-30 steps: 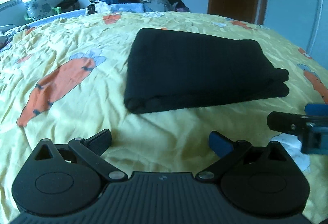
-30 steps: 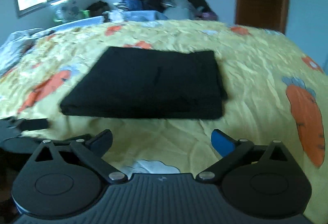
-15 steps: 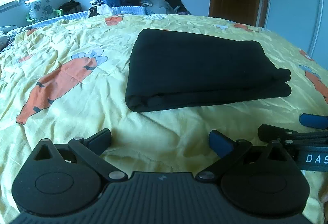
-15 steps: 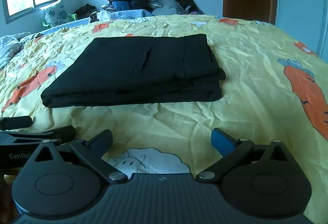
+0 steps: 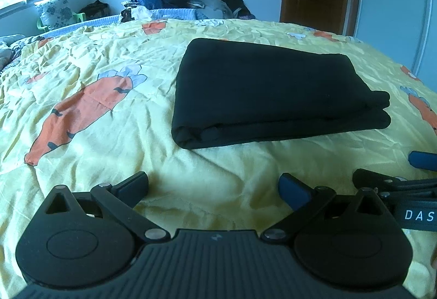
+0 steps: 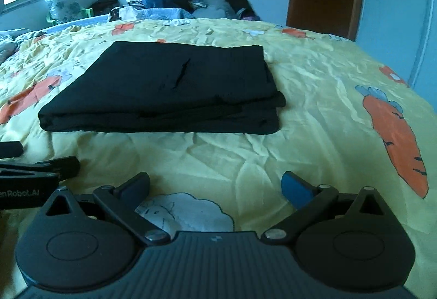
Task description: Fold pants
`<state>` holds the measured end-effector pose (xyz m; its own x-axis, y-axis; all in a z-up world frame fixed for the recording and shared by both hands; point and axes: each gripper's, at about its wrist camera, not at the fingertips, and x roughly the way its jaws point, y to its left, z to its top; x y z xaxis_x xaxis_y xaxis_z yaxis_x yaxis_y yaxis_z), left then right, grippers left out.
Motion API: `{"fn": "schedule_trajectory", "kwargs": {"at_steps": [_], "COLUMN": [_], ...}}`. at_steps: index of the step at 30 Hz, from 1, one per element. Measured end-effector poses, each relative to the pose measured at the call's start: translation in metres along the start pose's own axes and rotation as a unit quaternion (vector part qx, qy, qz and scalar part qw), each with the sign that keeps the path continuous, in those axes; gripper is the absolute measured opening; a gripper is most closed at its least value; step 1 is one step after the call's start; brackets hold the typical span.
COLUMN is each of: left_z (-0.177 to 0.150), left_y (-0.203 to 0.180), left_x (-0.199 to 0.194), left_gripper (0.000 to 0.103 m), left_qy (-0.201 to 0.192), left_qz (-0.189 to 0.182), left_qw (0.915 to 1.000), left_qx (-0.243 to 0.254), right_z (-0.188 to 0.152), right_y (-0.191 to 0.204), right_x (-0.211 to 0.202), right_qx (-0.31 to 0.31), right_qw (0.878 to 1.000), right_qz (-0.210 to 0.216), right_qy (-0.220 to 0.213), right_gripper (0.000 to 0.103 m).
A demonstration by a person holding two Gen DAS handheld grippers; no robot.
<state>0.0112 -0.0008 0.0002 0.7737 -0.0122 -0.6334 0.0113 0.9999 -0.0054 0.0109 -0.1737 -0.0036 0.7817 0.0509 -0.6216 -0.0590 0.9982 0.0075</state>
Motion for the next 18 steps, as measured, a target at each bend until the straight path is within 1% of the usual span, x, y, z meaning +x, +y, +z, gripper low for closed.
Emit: {"fn": "schedule_trajectory", "kwargs": {"at_steps": [18], "left_z": [-0.0009], "left_y": [0.0018], "left_x": [0.0003], "left_gripper": [0.103], "left_qy": [0.0], "left_qz": [-0.004], "left_qw": [1.0], "left_qx": [-0.001], "right_z": [-0.0007], "right_y": [-0.0005], "right_x": [0.0002], "right_qx": [0.004], "right_qw": [1.0], "right_qz": [0.005], "right_qy": [0.0], "right_gripper": [0.103]}}
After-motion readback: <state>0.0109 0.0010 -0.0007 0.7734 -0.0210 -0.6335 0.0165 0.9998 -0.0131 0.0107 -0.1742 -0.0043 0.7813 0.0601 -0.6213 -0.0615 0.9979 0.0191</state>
